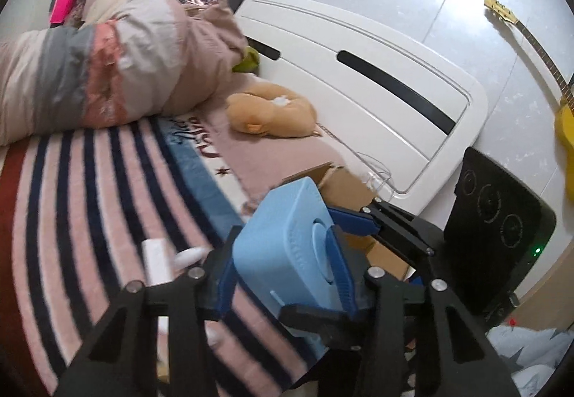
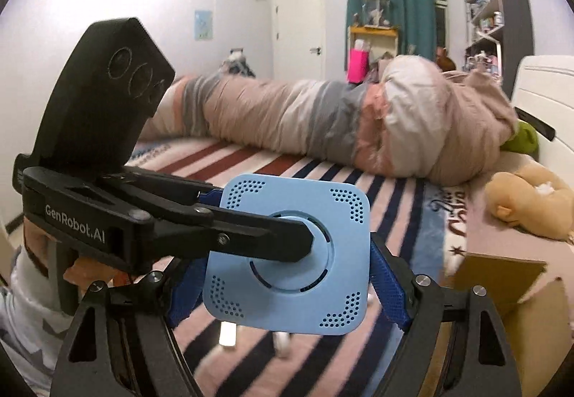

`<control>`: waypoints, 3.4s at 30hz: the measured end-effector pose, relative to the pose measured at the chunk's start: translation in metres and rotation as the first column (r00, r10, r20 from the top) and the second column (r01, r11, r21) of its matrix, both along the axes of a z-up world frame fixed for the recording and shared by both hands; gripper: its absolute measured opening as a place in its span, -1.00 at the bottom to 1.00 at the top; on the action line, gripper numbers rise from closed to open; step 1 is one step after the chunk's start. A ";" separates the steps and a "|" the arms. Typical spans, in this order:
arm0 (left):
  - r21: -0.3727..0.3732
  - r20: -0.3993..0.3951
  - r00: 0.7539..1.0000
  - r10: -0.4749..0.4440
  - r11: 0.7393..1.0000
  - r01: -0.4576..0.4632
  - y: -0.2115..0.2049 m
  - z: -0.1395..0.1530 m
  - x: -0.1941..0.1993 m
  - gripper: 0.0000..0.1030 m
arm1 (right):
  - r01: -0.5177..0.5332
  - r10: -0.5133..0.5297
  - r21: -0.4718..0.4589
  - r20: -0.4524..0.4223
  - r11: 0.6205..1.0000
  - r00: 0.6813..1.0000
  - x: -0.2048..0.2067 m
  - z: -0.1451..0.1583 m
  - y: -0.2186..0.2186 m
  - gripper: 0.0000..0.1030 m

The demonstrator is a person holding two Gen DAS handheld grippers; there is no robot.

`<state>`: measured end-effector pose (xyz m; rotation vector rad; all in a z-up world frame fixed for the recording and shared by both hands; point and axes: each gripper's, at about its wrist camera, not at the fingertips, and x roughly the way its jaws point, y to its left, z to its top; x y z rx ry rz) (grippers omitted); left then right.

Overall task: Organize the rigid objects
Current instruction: 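Lift the blue device into the cardboard box and release it, then move the right tool back over the remaining items, then grasp the gold bar with the left tool while the right tool grasps the tape roll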

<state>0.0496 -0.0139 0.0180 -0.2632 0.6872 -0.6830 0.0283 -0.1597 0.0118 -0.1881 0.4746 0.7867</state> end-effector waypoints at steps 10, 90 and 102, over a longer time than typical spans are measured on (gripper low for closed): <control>0.205 -0.032 0.985 -0.169 0.963 0.172 -0.161 0.006 0.047 -0.38 | 0.157 -0.156 0.001 -0.093 0.988 0.983 0.042 -0.003 -0.128 0.53; 0.305 -0.277 0.886 0.373 0.908 -0.287 0.086 -0.196 -0.030 -0.38 | 0.157 -0.219 -0.174 -0.437 0.972 0.873 0.049 -0.158 0.055 -0.37; 0.335 -0.254 0.870 0.422 0.882 -0.330 0.093 -0.197 -0.030 -0.25 | 0.093 -0.162 -0.181 -0.414 0.979 0.896 0.050 -0.165 0.046 0.19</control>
